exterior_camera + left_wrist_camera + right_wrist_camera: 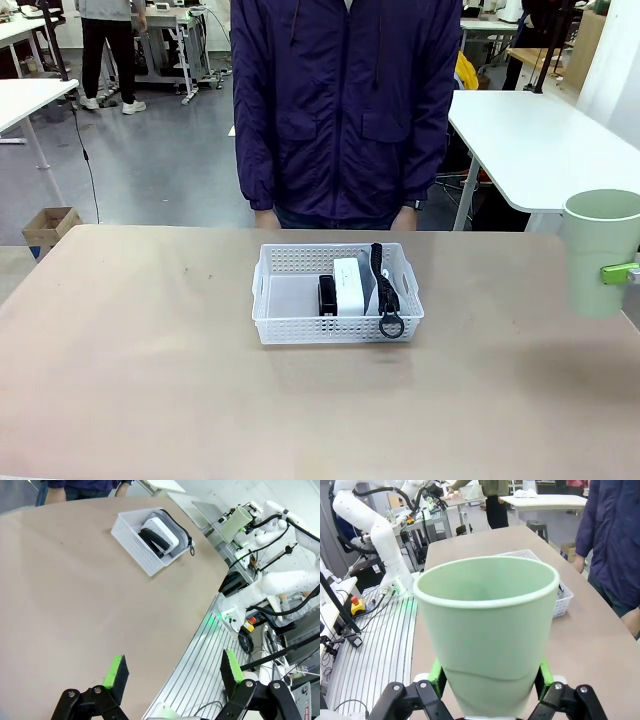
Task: Efficiently arrange items inside the basket to fit them all.
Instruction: Pick up the Reusable plastic cup and place it inside the Organizing basket.
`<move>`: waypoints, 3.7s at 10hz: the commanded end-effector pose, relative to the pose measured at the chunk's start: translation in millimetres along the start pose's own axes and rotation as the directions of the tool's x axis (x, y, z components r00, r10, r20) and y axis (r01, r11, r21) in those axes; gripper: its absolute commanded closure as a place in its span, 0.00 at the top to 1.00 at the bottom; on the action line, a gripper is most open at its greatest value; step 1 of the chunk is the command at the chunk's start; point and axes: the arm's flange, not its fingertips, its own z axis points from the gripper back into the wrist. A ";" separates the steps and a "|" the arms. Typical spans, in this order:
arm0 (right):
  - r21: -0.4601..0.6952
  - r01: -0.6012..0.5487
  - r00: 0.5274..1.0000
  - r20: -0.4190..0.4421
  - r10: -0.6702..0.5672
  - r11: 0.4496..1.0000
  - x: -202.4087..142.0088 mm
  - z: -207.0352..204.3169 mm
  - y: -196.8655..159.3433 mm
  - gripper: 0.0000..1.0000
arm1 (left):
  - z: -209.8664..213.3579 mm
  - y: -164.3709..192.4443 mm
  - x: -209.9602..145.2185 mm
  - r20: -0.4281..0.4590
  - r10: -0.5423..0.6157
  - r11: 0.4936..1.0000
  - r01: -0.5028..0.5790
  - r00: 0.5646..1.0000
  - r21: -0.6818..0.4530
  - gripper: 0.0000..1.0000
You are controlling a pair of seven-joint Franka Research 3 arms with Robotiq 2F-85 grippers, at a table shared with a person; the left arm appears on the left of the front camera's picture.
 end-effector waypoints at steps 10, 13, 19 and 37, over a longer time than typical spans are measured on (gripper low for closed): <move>-0.268 0.577 0.753 -0.190 -0.629 0.772 172.4 -279.5 49.9 0.85 | -0.3 -1.1 -0.3 0.008 -0.019 1.000 0.019 1.000 -0.010 0.97; -0.443 0.533 0.549 -0.468 -0.693 0.721 222.6 -343.9 61.0 0.85 | -0.3 -1.1 -0.3 0.008 -0.019 1.000 0.019 1.000 -0.010 0.97; -0.781 0.527 0.220 -0.255 -0.942 0.334 280.7 -429.8 31.6 0.85 | -0.3 -1.1 -0.3 0.008 -0.019 1.000 0.019 1.000 -0.010 0.97; -0.864 0.461 0.232 -0.100 -0.968 0.200 201.3 -504.9 -22.0 0.85 | -0.3 -1.1 -0.3 0.008 -0.019 1.000 0.019 1.000 -0.010 0.97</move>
